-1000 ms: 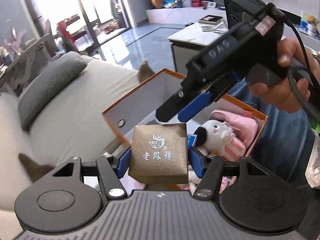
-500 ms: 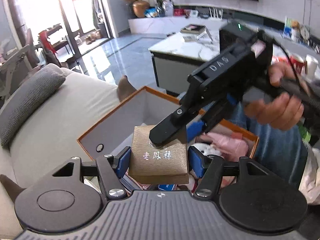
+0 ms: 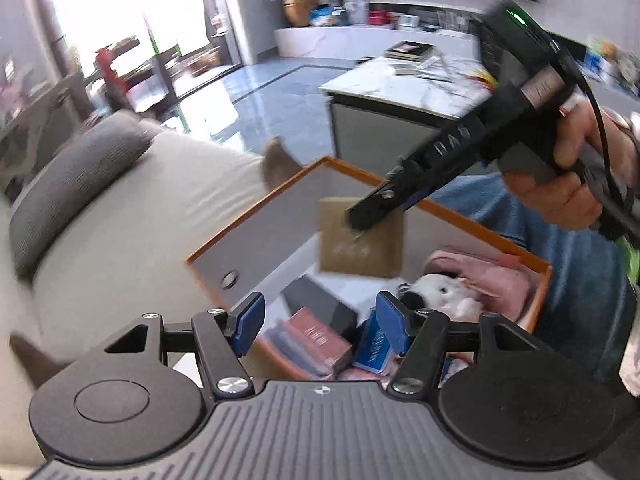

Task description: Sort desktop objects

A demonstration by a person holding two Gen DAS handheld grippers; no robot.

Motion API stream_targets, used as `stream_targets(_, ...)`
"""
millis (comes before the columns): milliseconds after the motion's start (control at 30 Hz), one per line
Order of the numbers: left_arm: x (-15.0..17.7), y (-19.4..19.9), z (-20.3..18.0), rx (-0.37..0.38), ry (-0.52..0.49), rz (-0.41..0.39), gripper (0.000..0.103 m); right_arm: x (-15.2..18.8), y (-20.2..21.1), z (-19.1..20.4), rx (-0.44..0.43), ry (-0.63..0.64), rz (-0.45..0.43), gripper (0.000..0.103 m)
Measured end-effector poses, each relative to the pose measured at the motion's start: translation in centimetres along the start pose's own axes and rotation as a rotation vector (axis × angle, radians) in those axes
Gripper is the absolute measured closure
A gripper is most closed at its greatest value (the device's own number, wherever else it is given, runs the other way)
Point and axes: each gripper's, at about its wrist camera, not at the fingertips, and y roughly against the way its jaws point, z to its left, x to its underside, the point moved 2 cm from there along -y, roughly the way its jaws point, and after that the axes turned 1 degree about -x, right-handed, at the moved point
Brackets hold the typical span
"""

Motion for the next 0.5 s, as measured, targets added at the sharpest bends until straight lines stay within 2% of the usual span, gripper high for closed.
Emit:
stream_targets(100,0.6,0.0,2.0,-0.012,0.117,0.008,0.038,-0.2,-0.8,-0.3,0.149,0.065,-0.034,0.053)
stream_targets(200,1.4,-0.5,3.8,-0.029,0.224,0.038,0.052,0.2,-2.8,-0.8,0.255,0.106,-0.029,0.053)
stream_targets(267,1.8,-0.8,4.6,-0.032,0.26,0.056,0.063,0.6,-4.3,-1.0,0.308,0.137,-0.023,0.053)
stream_targets(400,2.4,-1.2,5.2,-0.021,0.304,0.06,0.065,1.1,-6.6,-0.7,0.397,0.215,-0.032,0.053)
stream_targets(500,2.9,-1.4,5.4,-0.012,0.315,0.057,0.065,1.4,-8.0,-1.1,0.439,0.225,-0.016,0.053)
